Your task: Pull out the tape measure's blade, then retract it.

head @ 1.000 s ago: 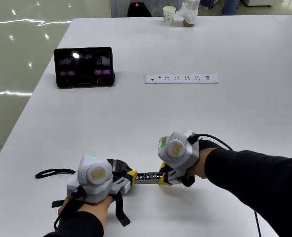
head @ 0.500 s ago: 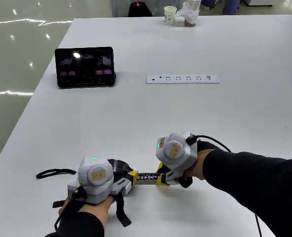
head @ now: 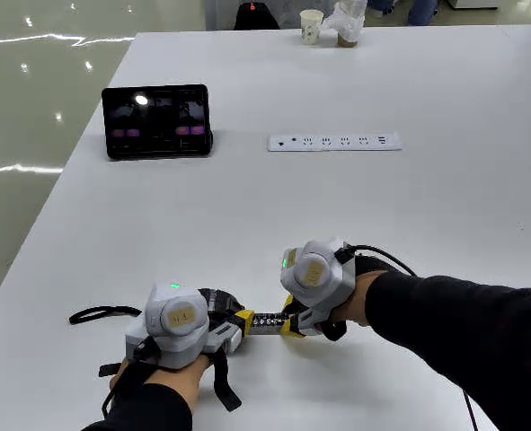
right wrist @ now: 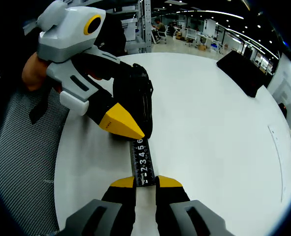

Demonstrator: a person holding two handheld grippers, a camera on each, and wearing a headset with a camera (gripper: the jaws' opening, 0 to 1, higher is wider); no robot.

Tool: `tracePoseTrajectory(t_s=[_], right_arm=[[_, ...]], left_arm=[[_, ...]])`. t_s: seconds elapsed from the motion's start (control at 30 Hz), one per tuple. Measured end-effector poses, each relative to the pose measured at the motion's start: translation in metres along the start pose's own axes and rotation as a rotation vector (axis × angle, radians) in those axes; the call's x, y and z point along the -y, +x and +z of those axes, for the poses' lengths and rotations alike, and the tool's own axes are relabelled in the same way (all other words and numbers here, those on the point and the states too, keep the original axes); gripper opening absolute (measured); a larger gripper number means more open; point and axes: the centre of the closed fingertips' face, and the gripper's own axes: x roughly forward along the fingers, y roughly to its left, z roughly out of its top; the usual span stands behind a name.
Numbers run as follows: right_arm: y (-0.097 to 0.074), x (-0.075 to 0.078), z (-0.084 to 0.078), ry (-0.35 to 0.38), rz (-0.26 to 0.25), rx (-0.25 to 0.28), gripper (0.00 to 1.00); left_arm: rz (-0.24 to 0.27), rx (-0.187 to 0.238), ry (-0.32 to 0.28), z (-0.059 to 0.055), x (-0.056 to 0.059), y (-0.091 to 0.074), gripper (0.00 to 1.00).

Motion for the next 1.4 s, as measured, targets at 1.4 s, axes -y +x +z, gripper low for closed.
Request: tracePoseTrajectory(t_s=[1.4], right_arm=[[0.016,-0.006,0.027,-0.011,0.015,0.064,0.12]], left_arm=[[-0.009,0.003,-0.012,0.0,0.0,-0.001,0.62]])
